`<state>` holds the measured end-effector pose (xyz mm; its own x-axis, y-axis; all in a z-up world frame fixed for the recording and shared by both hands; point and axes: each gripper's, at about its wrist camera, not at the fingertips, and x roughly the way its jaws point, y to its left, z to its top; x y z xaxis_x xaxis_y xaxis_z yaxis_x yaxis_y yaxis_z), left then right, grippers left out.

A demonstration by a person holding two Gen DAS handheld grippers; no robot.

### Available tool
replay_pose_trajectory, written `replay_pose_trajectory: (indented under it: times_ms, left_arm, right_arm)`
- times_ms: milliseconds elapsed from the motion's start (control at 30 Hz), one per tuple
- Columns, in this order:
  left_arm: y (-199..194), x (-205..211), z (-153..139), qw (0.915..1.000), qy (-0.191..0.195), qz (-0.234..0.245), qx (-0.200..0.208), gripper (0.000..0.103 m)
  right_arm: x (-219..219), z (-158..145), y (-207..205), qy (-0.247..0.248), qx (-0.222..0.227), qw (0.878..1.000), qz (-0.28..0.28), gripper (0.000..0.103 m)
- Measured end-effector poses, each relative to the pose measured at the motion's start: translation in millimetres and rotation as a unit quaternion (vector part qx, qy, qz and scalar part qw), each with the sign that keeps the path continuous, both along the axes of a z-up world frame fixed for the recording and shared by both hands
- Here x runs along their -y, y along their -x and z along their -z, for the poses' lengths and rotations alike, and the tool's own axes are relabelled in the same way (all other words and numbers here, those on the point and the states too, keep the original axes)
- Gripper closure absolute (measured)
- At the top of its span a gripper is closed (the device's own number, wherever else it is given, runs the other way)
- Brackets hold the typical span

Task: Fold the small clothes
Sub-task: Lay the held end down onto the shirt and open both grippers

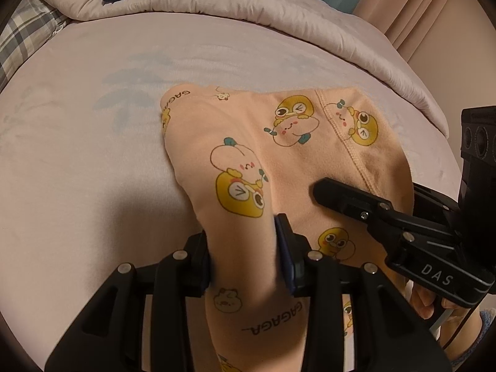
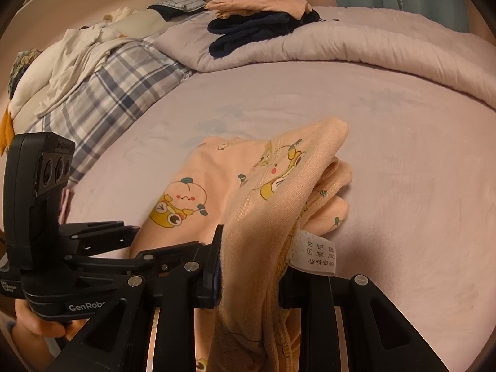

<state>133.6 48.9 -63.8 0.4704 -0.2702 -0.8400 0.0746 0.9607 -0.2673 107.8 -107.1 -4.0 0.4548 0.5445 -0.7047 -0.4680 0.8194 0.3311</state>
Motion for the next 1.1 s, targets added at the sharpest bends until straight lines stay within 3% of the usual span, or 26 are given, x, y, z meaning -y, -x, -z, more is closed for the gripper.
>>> replay_pose_trajectory:
  times_ms: [367, 667, 1100]
  left_arm:
    - [-1.0, -0.1, 1.4, 1.0, 0.0, -0.001, -0.002, 0.063]
    - [1.3, -6.1, 2.3, 0.9999, -0.008, -0.01, -0.001, 0.053]
    - [13.8, -15.5, -2.4, 0.9994, -0.029, -0.022, 0.003, 0.043]
  right_arm:
    - [5.9, 5.6, -1.0, -0.008, -0.018, 1.0, 0.011, 0.076]
    - [10.8, 9.1, -3.3, -0.018, -0.033, 0.999, 0.022, 0.076]
    - [27.5, 12.5, -3.5, -0.041, -0.061, 0.996, 0.051, 0.067]
